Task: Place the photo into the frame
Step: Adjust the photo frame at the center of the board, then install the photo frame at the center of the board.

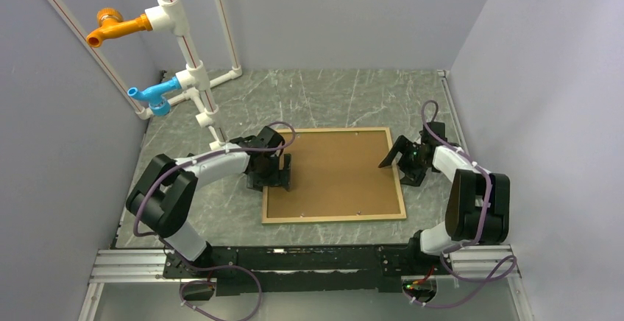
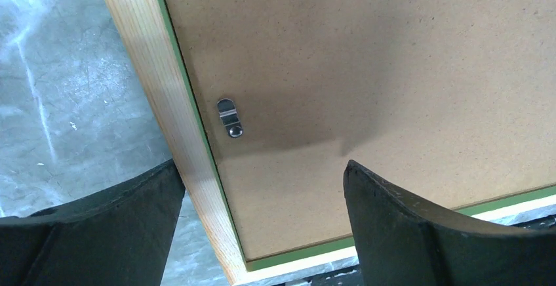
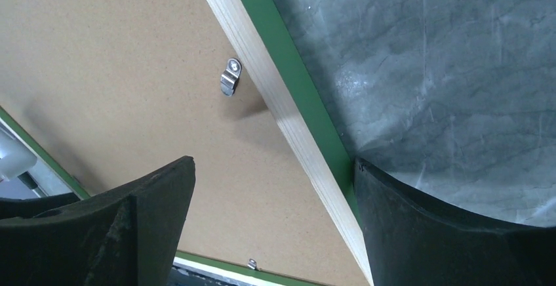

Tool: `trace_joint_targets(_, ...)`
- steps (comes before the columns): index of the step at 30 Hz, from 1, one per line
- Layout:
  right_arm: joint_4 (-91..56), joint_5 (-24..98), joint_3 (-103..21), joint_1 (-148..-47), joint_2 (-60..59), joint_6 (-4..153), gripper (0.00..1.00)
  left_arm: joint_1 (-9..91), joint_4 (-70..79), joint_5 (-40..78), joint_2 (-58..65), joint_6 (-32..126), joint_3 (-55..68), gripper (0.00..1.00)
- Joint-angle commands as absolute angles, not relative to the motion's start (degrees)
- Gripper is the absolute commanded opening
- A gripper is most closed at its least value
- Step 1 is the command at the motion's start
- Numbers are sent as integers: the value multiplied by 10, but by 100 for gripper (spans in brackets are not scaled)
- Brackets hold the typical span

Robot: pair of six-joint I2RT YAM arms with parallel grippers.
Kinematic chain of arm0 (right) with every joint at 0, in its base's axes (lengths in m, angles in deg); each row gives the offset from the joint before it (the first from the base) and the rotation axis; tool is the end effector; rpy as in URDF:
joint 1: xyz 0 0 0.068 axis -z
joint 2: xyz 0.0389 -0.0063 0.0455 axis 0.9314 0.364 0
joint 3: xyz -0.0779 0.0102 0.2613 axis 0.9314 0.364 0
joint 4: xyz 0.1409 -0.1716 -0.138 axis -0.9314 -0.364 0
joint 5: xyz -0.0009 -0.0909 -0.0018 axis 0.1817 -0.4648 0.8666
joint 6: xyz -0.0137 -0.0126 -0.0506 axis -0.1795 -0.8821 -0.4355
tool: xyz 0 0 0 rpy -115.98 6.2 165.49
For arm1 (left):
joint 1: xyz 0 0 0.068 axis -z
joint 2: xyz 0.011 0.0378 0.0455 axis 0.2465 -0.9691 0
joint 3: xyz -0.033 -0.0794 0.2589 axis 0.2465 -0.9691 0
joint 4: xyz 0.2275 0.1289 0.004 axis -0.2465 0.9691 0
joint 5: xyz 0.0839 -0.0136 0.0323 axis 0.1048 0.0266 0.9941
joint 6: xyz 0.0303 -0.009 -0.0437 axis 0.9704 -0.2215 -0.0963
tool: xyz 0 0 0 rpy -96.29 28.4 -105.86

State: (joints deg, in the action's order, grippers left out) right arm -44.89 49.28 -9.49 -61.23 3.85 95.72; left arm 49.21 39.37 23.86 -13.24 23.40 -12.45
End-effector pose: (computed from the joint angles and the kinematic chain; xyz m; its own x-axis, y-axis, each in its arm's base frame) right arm 0.2611 -0.0217 0.1598 -0.8157 0.5556 -0.1608 0.4401 0.7766 0.4507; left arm 0.2394 -0.1696 0.1678 -0.9723 -0.0233 -0.2325 0.0310 0.9733 -0.2275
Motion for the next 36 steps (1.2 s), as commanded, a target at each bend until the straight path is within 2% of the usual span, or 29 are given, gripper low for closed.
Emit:
trace_joint_targets(1, -453, 517, -57, -614, -3, 955, 90, 498, 332, 181, -118, 228, -122, 90)
trace_joint_targets(8, -470, 487, -9, -614, -64, 958, 91, 526, 309, 172, -102, 217, -144, 88)
trace_joint_targets(15, -485, 464, -66, -606, -47, 949, 92, 524, 373, 264, -96, 206, -139, 92)
trace_joint_targets(18, -485, 463, -78, -605, -41, 948, 92, 509, 386, 268, -94, 196, -130, 92)
trace_joint_targets(29, -464, 481, -51, -604, -25, 950, 91, 470, 393, 306, -120, 193, -84, 80)
trace_joint_targets(34, -462, 482, -47, -604, -22, 947, 91, 469, 391, 299, -141, 202, -80, 67)
trace_joint_targets(36, -462, 481, -47, -603, -19, 945, 91, 468, 390, 298, -146, 203, -83, 65)
